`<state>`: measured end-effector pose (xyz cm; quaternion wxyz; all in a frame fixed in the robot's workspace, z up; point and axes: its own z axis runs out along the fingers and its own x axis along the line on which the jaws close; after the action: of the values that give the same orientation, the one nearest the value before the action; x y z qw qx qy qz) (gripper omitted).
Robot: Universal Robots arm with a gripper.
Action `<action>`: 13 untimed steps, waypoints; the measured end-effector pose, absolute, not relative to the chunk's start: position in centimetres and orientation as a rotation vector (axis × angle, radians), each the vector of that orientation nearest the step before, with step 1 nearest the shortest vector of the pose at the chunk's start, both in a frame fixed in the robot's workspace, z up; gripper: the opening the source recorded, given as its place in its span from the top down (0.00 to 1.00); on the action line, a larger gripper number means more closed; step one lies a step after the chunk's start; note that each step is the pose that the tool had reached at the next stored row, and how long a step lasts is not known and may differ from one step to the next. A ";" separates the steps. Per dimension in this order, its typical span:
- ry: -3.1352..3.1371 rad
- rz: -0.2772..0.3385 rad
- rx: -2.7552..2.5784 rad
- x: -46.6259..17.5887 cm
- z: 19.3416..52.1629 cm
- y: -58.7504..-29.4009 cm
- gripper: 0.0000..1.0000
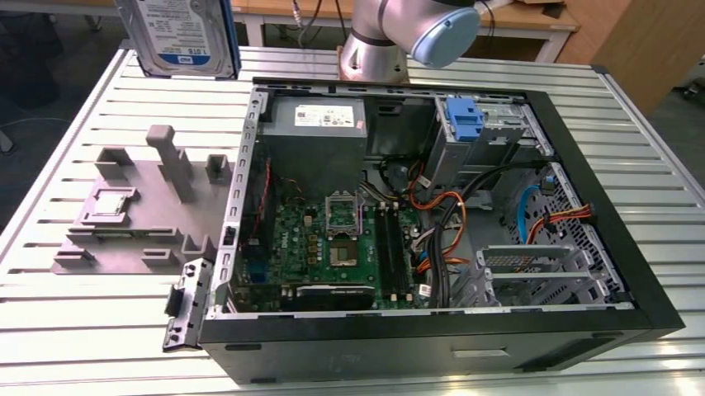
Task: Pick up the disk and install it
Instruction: 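Pick up the disk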
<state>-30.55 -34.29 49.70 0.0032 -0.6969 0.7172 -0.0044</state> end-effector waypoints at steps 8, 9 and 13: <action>2.249 -0.014 -2.185 -29.6 49.7 -34.3 0.63; 2.249 -0.014 -2.185 -29.5 49.7 -34.3 0.63; 2.249 -0.014 -2.185 -29.1 49.7 -34.3 0.63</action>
<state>-29.09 -34.29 49.70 0.0032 -0.6969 0.7172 -0.0044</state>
